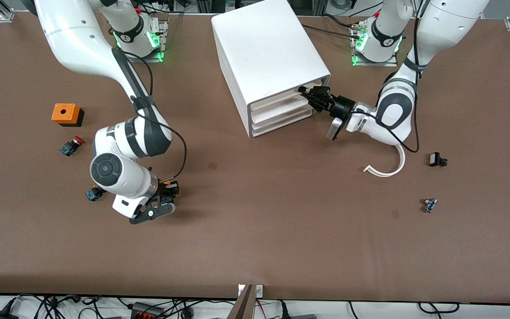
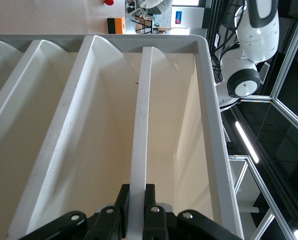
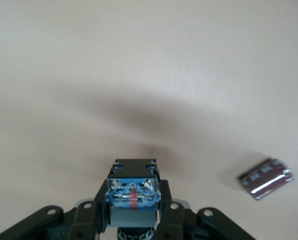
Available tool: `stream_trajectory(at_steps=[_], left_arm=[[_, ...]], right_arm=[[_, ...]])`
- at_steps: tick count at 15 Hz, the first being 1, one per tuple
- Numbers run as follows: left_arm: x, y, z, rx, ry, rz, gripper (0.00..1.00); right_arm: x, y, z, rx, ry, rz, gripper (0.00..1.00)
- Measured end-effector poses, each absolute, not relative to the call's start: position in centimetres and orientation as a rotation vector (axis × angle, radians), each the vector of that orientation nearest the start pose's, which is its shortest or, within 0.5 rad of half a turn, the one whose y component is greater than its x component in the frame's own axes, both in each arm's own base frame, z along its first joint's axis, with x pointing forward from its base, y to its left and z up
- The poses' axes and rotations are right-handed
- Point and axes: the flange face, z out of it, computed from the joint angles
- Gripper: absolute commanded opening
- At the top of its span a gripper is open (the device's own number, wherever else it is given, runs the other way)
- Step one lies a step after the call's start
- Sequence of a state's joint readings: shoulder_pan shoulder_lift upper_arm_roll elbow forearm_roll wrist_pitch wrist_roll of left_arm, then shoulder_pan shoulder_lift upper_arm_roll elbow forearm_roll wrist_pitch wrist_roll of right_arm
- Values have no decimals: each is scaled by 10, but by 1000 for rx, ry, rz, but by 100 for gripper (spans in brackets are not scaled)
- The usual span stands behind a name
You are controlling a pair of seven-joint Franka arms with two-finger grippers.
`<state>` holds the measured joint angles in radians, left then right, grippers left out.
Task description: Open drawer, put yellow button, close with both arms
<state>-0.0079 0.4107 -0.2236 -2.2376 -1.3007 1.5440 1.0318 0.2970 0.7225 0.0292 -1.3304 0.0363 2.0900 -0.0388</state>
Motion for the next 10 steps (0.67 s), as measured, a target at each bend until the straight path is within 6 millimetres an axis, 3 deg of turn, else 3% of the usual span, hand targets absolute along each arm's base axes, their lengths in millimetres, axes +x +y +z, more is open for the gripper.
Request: stream_trajectory(at_steps=[4,7,10], left_arm=[[452,-197,218,1573,-321,-341,7],[474,-186,214,1571,-304,-303,7],[500,-170,208,1569,-291,-264,7]], right_arm=[[700,270,398,-3016,-601,-92,0],[682,315,421,-2990,-701,-88,0],[650,377,439,-2955,-795,-124,0]])
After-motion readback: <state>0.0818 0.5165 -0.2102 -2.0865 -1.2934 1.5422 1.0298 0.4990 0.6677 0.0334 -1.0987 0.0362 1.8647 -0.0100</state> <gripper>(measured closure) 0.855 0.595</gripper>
